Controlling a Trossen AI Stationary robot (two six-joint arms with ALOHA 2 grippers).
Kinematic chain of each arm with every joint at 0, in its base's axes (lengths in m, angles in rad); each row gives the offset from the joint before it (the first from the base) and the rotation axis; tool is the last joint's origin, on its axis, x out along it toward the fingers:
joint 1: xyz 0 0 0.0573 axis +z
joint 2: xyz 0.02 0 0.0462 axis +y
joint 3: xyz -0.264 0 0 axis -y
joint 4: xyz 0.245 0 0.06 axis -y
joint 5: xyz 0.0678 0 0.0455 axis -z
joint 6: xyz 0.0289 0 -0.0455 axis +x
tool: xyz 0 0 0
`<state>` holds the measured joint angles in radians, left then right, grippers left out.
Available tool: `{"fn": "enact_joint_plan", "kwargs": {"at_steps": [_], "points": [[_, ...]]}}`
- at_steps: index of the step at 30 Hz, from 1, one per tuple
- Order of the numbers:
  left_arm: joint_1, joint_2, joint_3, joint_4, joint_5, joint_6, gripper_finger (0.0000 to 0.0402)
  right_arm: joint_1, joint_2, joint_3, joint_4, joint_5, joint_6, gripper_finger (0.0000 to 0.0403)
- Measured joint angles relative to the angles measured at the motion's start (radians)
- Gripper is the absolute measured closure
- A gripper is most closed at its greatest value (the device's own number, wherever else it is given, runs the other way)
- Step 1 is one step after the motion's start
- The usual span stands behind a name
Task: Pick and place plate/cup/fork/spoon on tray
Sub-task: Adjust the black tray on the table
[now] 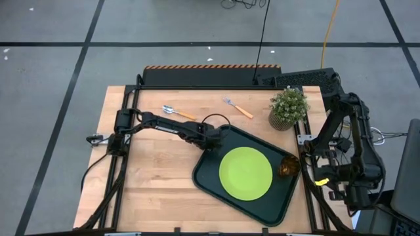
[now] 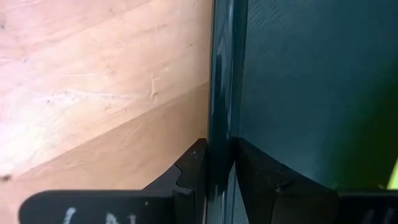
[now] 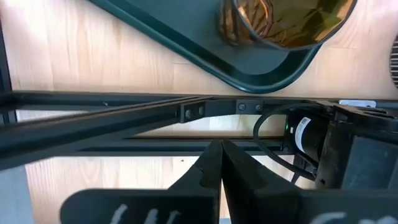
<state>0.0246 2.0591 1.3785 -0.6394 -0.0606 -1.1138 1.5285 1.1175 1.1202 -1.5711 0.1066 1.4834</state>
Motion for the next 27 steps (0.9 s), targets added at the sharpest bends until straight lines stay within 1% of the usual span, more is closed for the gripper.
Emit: {"fn": "enact_joint_plan", "kwargs": {"at_steps": [7, 16, 19, 27], "points": [[-0.001, 0.000, 0.000, -0.059, 0.006, -0.049, 0.0326, 0.055, 0.000, 0.000, 0.000, 0.024, 0.040, 0.0403], [-0.001, 0.000, 0.000, -0.102, 0.010, -0.075, 0.0325, 0.101, 0.000, 0.000, 0.000, 0.050, 0.069, 0.0403], [-0.006, -0.001, 0.000, -0.137, 0.010, -0.089, 0.0325, 0.118, 0.000, 0.000, 0.000, 0.050, 0.082, 0.0403], [-0.015, -0.002, 0.000, -0.171, 0.007, -0.103, 0.0325, 0.143, 0.000, 0.000, 0.000, 0.054, 0.106, 0.0403]]}}
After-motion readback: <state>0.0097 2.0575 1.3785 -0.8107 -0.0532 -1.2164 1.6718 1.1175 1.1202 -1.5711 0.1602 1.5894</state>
